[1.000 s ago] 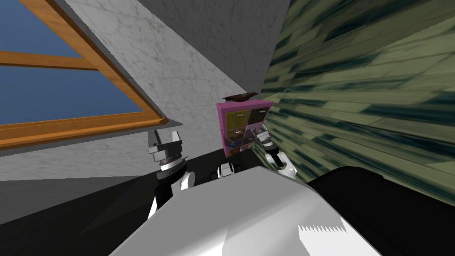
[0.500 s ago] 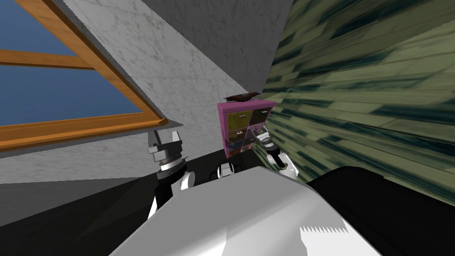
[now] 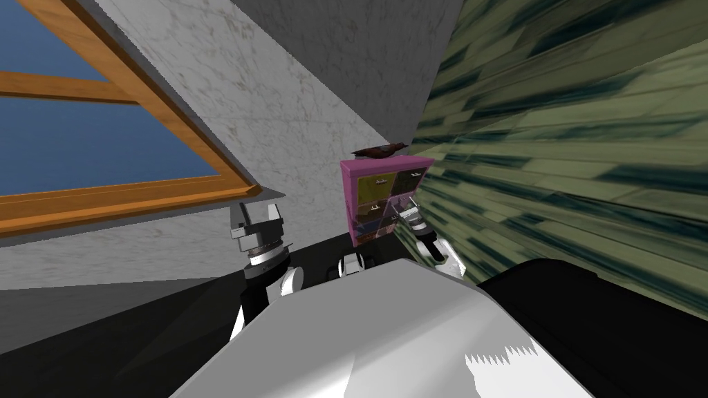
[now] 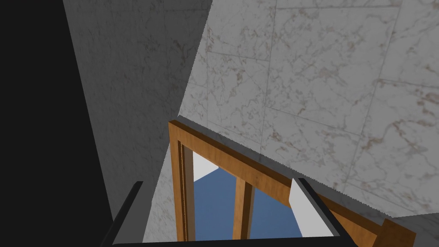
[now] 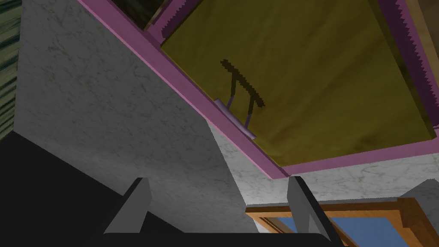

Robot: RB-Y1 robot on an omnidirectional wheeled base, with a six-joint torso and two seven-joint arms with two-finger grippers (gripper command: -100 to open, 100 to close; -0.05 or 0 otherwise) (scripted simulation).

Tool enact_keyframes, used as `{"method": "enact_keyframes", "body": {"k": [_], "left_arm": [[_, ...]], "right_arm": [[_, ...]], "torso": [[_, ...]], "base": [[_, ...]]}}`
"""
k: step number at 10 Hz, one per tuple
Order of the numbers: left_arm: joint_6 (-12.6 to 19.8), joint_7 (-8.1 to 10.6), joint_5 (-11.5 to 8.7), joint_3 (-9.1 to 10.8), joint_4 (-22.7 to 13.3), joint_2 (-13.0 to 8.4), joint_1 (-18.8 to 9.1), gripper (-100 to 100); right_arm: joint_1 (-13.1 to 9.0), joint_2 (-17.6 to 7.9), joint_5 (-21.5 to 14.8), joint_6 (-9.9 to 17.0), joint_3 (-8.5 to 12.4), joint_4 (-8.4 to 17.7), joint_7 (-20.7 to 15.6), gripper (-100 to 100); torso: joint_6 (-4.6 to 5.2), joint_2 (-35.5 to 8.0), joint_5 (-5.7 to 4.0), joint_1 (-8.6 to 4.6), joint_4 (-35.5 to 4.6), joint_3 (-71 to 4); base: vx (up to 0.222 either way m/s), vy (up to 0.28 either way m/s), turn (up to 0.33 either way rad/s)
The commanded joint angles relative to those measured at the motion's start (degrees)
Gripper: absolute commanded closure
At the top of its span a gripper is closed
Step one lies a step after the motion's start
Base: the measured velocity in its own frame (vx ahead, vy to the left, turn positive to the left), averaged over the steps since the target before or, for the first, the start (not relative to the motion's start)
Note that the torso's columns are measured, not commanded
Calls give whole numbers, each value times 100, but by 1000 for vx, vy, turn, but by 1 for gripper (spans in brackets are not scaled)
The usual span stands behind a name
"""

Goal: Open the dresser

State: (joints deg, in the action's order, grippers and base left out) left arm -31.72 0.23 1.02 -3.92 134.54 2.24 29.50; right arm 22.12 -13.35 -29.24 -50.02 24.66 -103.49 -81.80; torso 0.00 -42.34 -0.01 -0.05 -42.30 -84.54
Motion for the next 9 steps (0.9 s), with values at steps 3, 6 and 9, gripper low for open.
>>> {"method": "enact_keyframes", "body": {"k": [3,6,9], "left_arm": [[0,0,0,0,0,0,0,0],[0,0,0,0,0,0,0,0],[0,0,0,0,0,0,0,0]], "right_arm": [[-14,20,-266,-178,185,364,-766,-100],[-22,35,-392,-263,268,543,-1195,-100],[-27,56,-514,-345,346,721,-1569,-100]], "torso": [[-1,13,3,14,3,-7],[0,2,-1,3,0,1],[0,8,2,8,2,-5]], "base": [[62,43,7],[39,28,7],[47,33,10]]}}
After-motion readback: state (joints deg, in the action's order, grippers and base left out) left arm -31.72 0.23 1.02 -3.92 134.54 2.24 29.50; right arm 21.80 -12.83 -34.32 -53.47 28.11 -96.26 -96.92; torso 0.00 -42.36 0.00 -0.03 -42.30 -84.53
